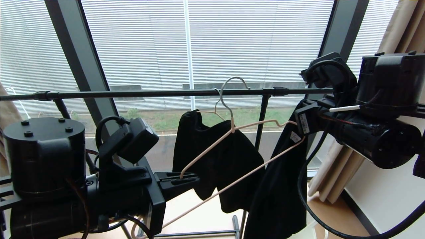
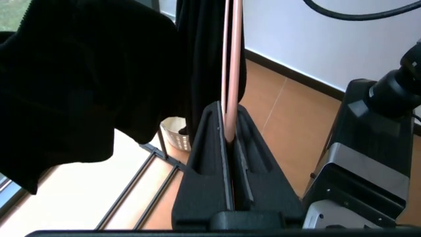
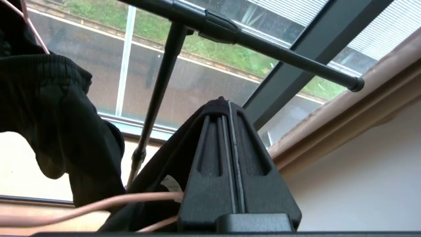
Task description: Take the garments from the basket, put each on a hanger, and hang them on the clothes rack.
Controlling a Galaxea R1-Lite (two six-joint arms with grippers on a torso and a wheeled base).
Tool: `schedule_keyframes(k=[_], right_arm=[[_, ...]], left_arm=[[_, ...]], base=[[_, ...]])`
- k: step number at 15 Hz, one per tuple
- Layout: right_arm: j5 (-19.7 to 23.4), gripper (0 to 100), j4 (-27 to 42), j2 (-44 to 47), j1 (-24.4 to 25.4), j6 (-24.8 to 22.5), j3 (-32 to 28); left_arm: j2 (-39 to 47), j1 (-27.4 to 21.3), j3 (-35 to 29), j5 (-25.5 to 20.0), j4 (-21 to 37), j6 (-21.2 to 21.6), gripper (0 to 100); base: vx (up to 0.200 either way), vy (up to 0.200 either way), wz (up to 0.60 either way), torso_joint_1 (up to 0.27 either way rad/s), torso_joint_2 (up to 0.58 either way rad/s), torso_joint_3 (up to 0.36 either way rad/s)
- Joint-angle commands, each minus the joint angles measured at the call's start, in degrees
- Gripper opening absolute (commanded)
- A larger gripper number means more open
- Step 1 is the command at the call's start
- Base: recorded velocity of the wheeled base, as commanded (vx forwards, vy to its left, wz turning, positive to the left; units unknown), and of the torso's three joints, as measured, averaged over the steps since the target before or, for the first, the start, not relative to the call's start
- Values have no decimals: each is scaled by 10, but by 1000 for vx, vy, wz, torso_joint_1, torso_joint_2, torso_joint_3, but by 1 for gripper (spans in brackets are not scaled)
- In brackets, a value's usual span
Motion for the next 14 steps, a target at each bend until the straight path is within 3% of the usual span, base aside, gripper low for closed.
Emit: schedule_keyframes(k=[1,6,14], right_arm=[[0,0,0,-1,1,0,1],[0,0,-1,-8,20,0,12],[1,0,-2,-4,65,0,-3]], left_arm=[[8,14,-2,3,-5,0,0],[25,34,-17,31,-28,-1,0],[27,10,-10,29,-28,3,0]], base=[[0,0,0,0,0,0],[0,0,0,0,0,0],[0,0,0,0,0,0]])
